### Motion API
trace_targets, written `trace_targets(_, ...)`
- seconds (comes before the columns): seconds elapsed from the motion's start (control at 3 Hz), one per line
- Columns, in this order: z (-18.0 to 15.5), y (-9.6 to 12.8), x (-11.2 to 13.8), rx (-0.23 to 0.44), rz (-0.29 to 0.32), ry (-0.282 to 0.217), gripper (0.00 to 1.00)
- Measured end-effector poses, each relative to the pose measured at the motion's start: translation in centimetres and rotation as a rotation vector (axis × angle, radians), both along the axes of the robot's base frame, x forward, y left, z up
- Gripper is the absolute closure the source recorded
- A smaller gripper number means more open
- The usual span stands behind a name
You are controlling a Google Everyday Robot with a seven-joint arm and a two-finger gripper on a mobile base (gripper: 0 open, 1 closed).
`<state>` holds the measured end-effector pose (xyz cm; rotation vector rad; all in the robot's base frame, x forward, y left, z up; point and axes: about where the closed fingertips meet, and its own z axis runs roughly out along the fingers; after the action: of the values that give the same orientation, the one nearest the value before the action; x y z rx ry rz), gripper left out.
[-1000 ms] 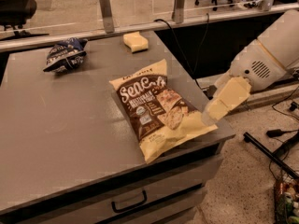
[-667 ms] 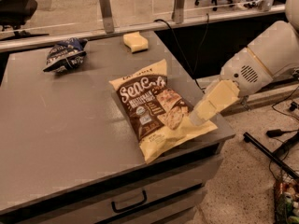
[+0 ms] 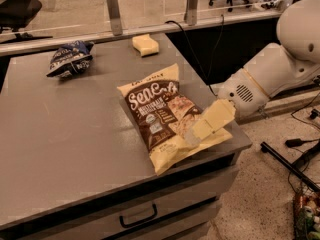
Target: Move brown chip bag near sponge
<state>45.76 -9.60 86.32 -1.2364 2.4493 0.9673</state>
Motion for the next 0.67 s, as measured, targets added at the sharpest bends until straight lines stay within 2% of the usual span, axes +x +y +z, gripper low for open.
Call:
trace_targets(0.33, -1.09, 0.52, -0.20, -0.016, -0.006, 0.015, 0.13)
trace_targets(0.67, -1.44, 0.63, -0.33, -0.026, -0.013, 0.018, 0.36)
